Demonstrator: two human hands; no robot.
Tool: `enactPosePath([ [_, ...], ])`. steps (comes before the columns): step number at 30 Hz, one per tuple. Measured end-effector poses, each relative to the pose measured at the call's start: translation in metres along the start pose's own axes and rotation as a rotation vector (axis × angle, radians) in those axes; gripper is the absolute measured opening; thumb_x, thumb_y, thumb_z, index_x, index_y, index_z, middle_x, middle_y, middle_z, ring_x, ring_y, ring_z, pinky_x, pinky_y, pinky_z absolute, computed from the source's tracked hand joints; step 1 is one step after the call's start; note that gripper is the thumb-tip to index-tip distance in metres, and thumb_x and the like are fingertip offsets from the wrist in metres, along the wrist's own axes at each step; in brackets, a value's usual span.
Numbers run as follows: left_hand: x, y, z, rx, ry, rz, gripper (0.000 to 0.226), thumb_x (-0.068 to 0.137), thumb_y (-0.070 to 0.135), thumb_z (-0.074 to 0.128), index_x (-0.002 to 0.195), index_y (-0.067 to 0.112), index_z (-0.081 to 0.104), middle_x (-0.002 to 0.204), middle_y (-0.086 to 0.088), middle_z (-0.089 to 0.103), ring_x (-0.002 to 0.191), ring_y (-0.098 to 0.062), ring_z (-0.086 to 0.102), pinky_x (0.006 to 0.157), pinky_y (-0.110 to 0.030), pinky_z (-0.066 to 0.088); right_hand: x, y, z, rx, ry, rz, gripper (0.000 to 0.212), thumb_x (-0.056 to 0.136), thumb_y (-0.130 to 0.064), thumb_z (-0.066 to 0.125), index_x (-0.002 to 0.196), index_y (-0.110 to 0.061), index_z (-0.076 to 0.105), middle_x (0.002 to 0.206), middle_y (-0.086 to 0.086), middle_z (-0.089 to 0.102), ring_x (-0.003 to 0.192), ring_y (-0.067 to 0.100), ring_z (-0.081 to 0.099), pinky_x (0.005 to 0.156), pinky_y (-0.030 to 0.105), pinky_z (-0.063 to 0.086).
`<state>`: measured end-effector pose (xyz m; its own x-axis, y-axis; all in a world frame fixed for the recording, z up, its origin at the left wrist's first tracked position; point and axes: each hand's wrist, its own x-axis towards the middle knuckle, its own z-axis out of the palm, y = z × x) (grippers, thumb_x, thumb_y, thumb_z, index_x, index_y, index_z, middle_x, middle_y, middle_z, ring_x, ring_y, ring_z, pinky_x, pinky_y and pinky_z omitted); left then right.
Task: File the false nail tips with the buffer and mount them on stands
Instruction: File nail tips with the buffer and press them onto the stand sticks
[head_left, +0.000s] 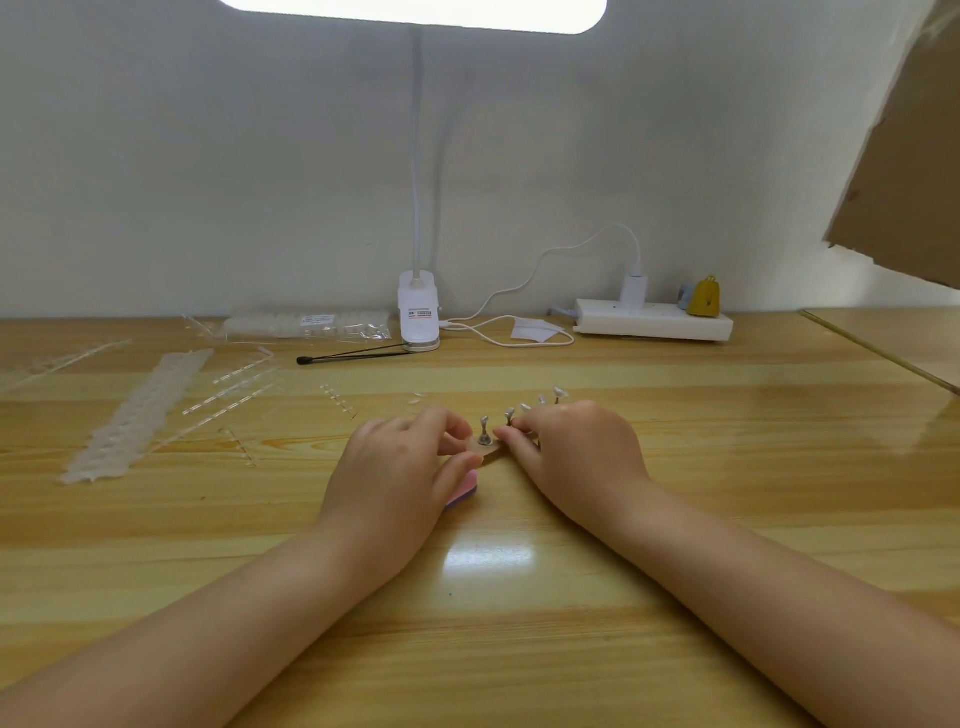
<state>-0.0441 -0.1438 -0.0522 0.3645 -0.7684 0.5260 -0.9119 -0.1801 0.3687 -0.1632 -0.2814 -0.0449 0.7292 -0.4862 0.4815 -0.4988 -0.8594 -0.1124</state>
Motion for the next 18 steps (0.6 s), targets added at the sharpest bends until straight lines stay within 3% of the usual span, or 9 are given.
enactPosePath([
  [6,0.0,0.002,0.0,0.01,0.026,0.031,0.016,0.088,0.036,0.062,0.099,0.024,0.058,0.091,0.015,0.068,0.094,-0.009,0.062,0.085,-0.025,0.029,0.002,0.003,0.002,0.131,0.016,0.049,0.028,0.095,-0.044,0.052,0.097,-0.027,0.073,0.087,-0.003,0.071,0.083,0.021,0.063,0.059,0.028,0.043],
  [11,0.0,0.002,0.001,0.045,0.003,0.038,0.017,0.09,0.037,0.059,0.101,0.025,0.057,0.097,0.014,0.067,0.098,-0.011,0.06,0.088,-0.027,0.031,-0.001,0.002,0.001,0.224,0.069,0.035,0.018,0.092,-0.033,0.058,0.095,-0.023,0.073,0.076,-0.005,0.068,0.075,0.018,0.062,0.07,0.023,0.037],
  [14,-0.001,0.0,0.0,0.015,0.015,0.023,0.016,0.091,0.038,0.057,0.102,0.026,0.057,0.099,0.015,0.064,0.099,-0.011,0.06,0.087,-0.027,0.032,-0.004,0.0,-0.002,0.358,0.113,0.037,0.01,0.088,-0.026,0.063,0.087,-0.02,0.071,0.062,-0.013,0.054,0.064,0.013,0.053,0.072,0.019,0.029],
  [18,-0.001,0.002,-0.006,-0.108,0.152,0.029,0.013,0.089,0.037,0.064,0.097,0.026,0.062,0.091,0.02,0.062,0.088,-0.008,0.059,0.081,-0.03,0.037,-0.009,-0.007,-0.008,0.523,0.146,-0.066,0.005,0.086,-0.014,0.067,0.081,-0.013,0.069,0.068,-0.011,0.059,0.061,0.002,0.05,0.066,0.015,0.036],
])
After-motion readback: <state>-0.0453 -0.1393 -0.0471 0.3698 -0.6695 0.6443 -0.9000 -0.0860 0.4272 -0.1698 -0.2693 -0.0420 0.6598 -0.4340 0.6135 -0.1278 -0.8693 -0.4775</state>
